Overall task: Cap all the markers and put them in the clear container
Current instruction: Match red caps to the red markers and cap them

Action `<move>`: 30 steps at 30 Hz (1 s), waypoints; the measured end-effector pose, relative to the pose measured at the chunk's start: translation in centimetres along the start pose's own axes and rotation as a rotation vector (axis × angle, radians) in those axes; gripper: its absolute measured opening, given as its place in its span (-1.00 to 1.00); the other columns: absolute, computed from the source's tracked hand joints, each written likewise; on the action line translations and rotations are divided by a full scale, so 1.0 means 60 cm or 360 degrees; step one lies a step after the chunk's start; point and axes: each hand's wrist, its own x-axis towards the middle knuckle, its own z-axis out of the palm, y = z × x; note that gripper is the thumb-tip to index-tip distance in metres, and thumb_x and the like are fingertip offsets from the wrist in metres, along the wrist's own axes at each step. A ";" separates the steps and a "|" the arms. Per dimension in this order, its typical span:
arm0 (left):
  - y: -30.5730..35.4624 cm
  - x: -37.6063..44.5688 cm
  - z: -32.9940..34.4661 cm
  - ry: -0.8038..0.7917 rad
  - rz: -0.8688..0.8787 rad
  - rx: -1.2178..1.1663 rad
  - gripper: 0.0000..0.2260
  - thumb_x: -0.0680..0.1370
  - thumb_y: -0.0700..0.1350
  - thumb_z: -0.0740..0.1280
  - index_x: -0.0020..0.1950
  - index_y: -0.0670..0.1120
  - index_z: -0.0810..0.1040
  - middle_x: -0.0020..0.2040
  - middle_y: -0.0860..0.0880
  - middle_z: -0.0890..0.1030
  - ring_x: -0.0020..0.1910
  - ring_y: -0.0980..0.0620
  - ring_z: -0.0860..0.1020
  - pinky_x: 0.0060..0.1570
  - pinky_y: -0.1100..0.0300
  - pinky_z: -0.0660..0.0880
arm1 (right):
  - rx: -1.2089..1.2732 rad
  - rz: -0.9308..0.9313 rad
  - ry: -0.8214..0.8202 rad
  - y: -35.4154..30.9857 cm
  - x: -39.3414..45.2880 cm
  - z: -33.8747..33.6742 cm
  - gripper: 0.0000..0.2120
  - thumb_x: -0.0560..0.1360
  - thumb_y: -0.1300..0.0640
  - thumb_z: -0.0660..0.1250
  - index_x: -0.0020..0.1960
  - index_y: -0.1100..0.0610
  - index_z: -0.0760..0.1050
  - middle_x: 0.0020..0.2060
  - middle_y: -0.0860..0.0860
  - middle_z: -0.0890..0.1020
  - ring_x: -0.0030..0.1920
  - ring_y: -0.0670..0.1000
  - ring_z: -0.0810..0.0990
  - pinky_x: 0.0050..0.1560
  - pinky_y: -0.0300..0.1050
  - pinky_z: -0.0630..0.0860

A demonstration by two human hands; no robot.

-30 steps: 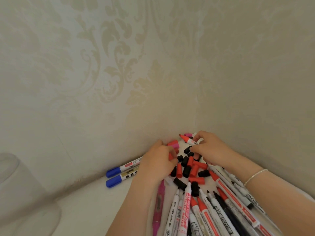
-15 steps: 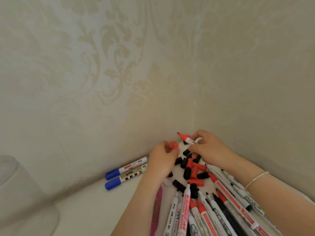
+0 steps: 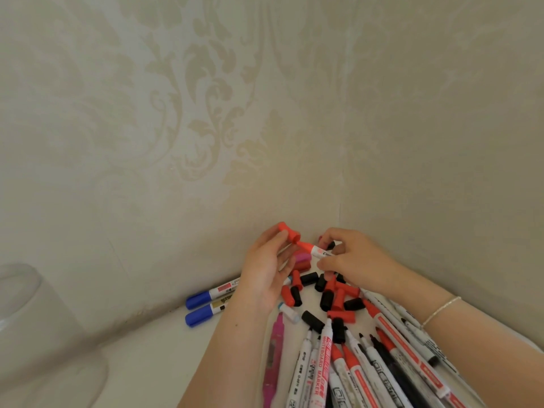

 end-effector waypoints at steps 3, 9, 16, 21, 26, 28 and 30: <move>-0.001 -0.008 0.006 -0.0054 0.0130 0.0256 -0.80 0.61 -0.19 0.26 0.22 -0.05 0.54 -0.04 -0.08 0.70 -0.17 0.10 0.68 -0.17 0.28 0.56 | -0.0039 0.0001 0.0038 0.004 0.001 0.002 -0.87 0.45 0.27 0.36 -0.07 0.09 0.48 -0.45 -0.01 0.59 -0.60 -0.12 0.33 -0.53 -0.25 0.28; 0.007 -0.015 0.013 -0.0030 0.0289 0.0406 -0.74 0.62 -0.24 0.25 0.28 -0.02 0.49 -0.13 -0.13 0.68 -0.25 0.06 0.69 -0.39 0.34 0.54 | -0.0100 -0.0077 0.0143 0.004 -0.003 0.002 -0.87 0.43 0.22 0.40 -0.09 0.05 0.50 -0.22 0.07 0.58 -0.42 -0.04 0.42 -0.35 -0.13 0.39; 0.008 -0.019 0.017 -0.0072 0.0267 0.0440 -0.82 0.61 -0.20 0.27 0.21 -0.13 0.51 -0.04 -0.16 0.69 -0.10 -0.01 0.69 -0.35 0.34 0.54 | -0.0106 -0.0163 0.0277 -0.001 -0.001 0.000 -0.88 0.43 0.19 0.42 -0.16 0.00 0.53 -0.27 0.00 0.60 -0.48 -0.10 0.42 -0.44 -0.20 0.39; 0.014 -0.017 0.012 -0.0186 0.0290 0.0480 -0.79 0.57 -0.18 0.35 0.20 -0.10 0.53 -0.06 -0.12 0.71 -0.06 -0.02 0.69 -0.25 0.28 0.58 | -0.0071 -0.0193 0.0314 -0.009 -0.002 -0.007 -0.91 0.42 0.15 0.45 -0.17 -0.01 0.58 -0.27 0.02 0.64 -0.53 -0.09 0.45 -0.36 -0.04 0.55; 0.007 -0.012 0.013 -0.0181 0.0336 0.0495 -0.76 0.55 -0.21 0.37 0.22 -0.08 0.54 -0.07 -0.12 0.71 -0.03 -0.03 0.68 0.02 0.06 0.61 | -0.0107 -0.0225 0.0381 -0.015 -0.002 -0.004 -0.92 0.42 0.15 0.44 -0.18 -0.02 0.61 -0.29 0.01 0.66 -0.37 0.00 0.57 -0.28 -0.01 0.57; 0.004 -0.009 0.013 -0.0182 0.0338 0.0506 -0.75 0.55 -0.21 0.36 0.23 -0.08 0.53 -0.07 -0.11 0.72 -0.01 -0.03 0.68 0.08 0.02 0.59 | -0.0165 -0.0201 0.0397 -0.016 -0.001 -0.002 -0.94 0.41 0.14 0.45 -0.15 0.00 0.63 -0.25 0.01 0.67 -0.23 0.04 0.63 -0.15 0.03 0.59; 0.001 -0.007 0.015 -0.0194 0.0332 0.0491 -0.74 0.56 -0.21 0.35 0.24 -0.08 0.53 -0.06 -0.12 0.71 -0.01 -0.02 0.68 0.05 0.03 0.60 | -0.0163 -0.0167 0.0402 -0.017 0.000 -0.002 -0.95 0.41 0.15 0.45 -0.13 0.03 0.64 -0.25 0.02 0.67 -0.23 0.03 0.63 -0.16 0.02 0.60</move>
